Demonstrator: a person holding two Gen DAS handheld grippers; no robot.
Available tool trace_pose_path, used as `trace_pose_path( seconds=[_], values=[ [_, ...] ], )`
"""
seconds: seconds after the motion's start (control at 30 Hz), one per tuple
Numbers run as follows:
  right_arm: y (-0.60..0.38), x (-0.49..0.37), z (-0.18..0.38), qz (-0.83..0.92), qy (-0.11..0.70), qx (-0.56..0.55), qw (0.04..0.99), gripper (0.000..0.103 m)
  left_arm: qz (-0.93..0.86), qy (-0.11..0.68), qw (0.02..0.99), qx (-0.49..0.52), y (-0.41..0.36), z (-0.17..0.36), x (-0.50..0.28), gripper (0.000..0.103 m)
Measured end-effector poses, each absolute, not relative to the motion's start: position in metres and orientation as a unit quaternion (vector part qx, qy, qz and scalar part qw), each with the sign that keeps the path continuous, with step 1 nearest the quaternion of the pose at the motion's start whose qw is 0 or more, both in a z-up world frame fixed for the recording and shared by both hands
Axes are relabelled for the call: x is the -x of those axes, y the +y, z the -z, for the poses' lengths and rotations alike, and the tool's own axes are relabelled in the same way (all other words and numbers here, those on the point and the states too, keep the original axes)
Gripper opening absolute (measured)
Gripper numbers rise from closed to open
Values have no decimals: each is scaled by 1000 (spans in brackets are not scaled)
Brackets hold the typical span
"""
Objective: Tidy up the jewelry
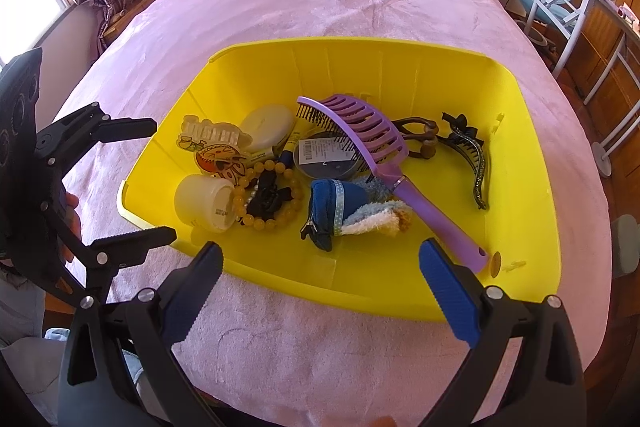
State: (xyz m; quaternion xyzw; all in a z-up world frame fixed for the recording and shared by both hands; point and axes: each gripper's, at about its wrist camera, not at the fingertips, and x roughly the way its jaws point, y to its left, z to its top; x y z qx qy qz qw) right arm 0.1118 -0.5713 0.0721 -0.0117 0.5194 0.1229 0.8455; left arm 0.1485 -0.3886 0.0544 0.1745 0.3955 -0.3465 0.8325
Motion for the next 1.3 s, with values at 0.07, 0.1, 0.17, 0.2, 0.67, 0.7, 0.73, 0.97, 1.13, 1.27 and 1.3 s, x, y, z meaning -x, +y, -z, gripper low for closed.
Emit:
trace_pose_path(
  seconds=[0.07, 0.1, 0.17, 0.2, 0.67, 0.7, 0.73, 0.97, 1.13, 1.27, 1.3],
  values=[
    [-571, -111, -72, -123, 519, 12, 846, 99, 346, 396, 833, -175, -389, -54, -149, 95],
    [-571, -111, -72, -124, 519, 12, 845, 99, 345, 396, 833, -175, -389, -54, -149, 95],
    [-571, -111, -72, -124, 520, 13, 845, 99, 346, 396, 833, -174, -389, -54, -148, 95],
    [-571, -111, -72, -124, 519, 13, 845, 99, 346, 396, 833, -175, -389, -54, -148, 95],
    [-570, -111, -71, -129, 519, 16, 845, 99, 345, 396, 833, -174, -389, -52, -147, 95],
    [-569, -111, -71, -129, 519, 16, 845, 99, 345, 396, 833, -174, -389, -52, -146, 95],
    [-569, -111, -71, -129, 519, 16, 845, 99, 345, 396, 833, -174, -389, -52, -147, 95],
    [-569, -111, -71, -129, 519, 15, 845, 99, 345, 396, 833, -174, -389, -52, -147, 95],
    [-568, -111, -71, -130, 518, 16, 845, 99, 346, 396, 832, -174, -390, -50, -145, 95],
    [-566, -111, -71, -133, 517, 16, 845, 99, 345, 396, 833, -175, -390, -51, -146, 95],
    [-566, -111, -72, -134, 517, 16, 845, 99, 345, 396, 833, -175, -390, -50, -145, 95]
  ],
)
